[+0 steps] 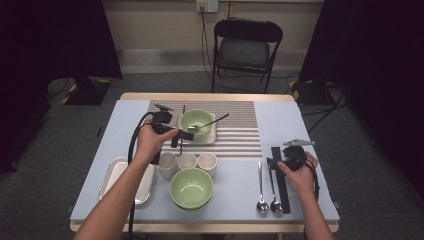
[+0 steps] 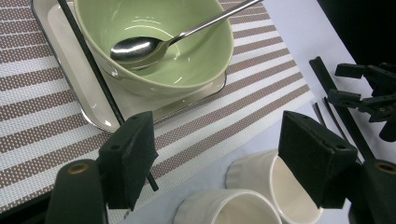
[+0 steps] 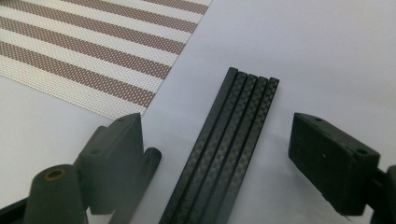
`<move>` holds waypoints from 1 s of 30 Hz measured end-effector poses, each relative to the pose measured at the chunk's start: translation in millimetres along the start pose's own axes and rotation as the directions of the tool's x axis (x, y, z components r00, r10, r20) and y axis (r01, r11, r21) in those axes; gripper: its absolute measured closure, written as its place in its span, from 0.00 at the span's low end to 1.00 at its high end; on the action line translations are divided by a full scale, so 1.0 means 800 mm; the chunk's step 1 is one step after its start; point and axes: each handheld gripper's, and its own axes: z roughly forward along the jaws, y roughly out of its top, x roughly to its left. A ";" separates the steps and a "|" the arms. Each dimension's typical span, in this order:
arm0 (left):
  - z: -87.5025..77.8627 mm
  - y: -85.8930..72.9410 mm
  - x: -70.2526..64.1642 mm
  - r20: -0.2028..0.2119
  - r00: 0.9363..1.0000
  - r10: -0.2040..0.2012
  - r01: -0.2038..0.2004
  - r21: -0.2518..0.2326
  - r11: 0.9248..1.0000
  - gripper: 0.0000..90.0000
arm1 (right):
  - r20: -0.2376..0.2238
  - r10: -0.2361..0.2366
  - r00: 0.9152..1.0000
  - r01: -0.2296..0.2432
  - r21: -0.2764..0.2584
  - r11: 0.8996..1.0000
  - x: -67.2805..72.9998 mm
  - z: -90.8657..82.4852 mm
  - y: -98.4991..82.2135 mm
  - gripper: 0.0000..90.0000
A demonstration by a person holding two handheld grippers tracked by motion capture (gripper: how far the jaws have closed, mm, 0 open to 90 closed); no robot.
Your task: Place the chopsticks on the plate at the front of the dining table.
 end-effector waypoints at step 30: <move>0.000 -0.002 0.000 -0.017 1.000 -0.001 0.001 0.010 1.000 0.30 | 0.044 0.047 0.998 -0.048 0.020 0.999 -0.017 -0.019 0.000 0.42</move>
